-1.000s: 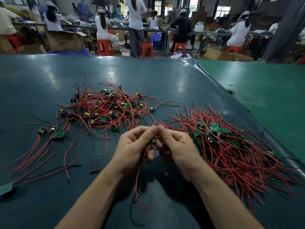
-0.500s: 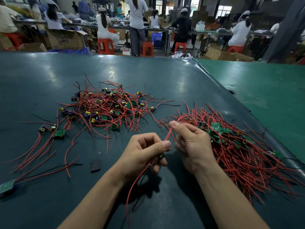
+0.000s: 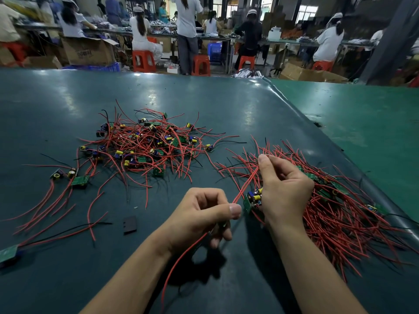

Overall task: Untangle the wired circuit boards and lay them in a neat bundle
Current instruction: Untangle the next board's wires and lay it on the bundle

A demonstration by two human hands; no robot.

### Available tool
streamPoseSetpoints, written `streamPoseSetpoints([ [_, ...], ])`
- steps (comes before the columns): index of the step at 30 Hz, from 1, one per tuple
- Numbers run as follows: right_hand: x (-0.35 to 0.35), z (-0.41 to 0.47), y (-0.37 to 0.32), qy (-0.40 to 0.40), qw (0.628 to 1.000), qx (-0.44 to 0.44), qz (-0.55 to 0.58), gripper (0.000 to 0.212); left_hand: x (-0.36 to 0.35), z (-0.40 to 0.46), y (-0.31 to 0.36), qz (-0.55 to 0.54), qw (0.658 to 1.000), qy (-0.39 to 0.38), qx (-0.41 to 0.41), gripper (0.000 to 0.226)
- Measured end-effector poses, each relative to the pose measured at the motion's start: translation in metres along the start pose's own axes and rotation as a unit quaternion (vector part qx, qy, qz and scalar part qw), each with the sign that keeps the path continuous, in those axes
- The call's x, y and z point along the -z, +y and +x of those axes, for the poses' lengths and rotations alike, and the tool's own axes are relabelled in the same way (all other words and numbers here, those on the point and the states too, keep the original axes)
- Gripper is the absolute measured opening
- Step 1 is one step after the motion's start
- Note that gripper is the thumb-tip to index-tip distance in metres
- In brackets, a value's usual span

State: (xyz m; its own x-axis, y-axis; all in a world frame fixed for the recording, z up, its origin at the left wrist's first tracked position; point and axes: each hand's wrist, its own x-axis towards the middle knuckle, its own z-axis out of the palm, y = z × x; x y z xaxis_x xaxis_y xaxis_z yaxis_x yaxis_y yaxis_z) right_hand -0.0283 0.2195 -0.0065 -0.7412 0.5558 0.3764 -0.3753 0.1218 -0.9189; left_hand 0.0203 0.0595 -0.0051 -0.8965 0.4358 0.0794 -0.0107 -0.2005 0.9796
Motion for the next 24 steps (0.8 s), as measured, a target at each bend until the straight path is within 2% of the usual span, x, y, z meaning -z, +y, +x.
streamPoseSetpoints([
  [3, 0.001, 0.001, -0.005, -0.074, 0.987, -0.103, 0.094, 0.03, 0.0, 0.0, 0.001, -0.025, 0.998, 0.046, -0.033, 0.018],
  [4, 0.001, 0.0, -0.006, -0.111, 0.974, -0.154, 0.125, 0.034, 0.001, 0.0, 0.001, -0.03, 0.996, 0.071, -0.047, 0.017],
  [6, 0.0, -0.005, -0.009, -0.224, 0.938, -0.236, 0.116, 0.046, 0.005, 0.002, 0.0, -0.028, 0.991, 0.112, -0.069, 0.016],
  [8, -0.004, -0.017, -0.011, -0.35, 0.896, -0.261, 0.077, 0.048, 0.007, 0.003, 0.0, -0.012, 0.99, 0.12, -0.073, 0.017],
  [10, -0.008, -0.027, -0.012, -0.391, 0.877, -0.262, 0.09, 0.04, 0.008, 0.003, -0.002, 0.009, 0.993, 0.106, -0.057, 0.018],
  [12, -0.009, -0.026, -0.012, -0.356, 0.888, -0.267, 0.118, 0.032, 0.007, 0.002, -0.004, 0.019, 0.994, 0.095, -0.042, 0.019],
  [16, -0.004, -0.011, -0.013, -0.238, 0.916, -0.267, 0.18, 0.032, 0.005, -0.001, -0.005, 0.0, 0.998, 0.055, -0.033, 0.022],
  [19, 0.002, -0.001, -0.012, -0.179, 0.931, -0.247, 0.201, 0.017, 0.002, -0.004, -0.003, 0.004, 1.0, 0.012, -0.019, 0.023],
  [24, -0.001, -0.002, -0.009, -0.119, 0.942, -0.237, 0.205, 0.022, 0.005, -0.003, -0.001, -0.02, 0.998, 0.048, -0.021, 0.022],
])
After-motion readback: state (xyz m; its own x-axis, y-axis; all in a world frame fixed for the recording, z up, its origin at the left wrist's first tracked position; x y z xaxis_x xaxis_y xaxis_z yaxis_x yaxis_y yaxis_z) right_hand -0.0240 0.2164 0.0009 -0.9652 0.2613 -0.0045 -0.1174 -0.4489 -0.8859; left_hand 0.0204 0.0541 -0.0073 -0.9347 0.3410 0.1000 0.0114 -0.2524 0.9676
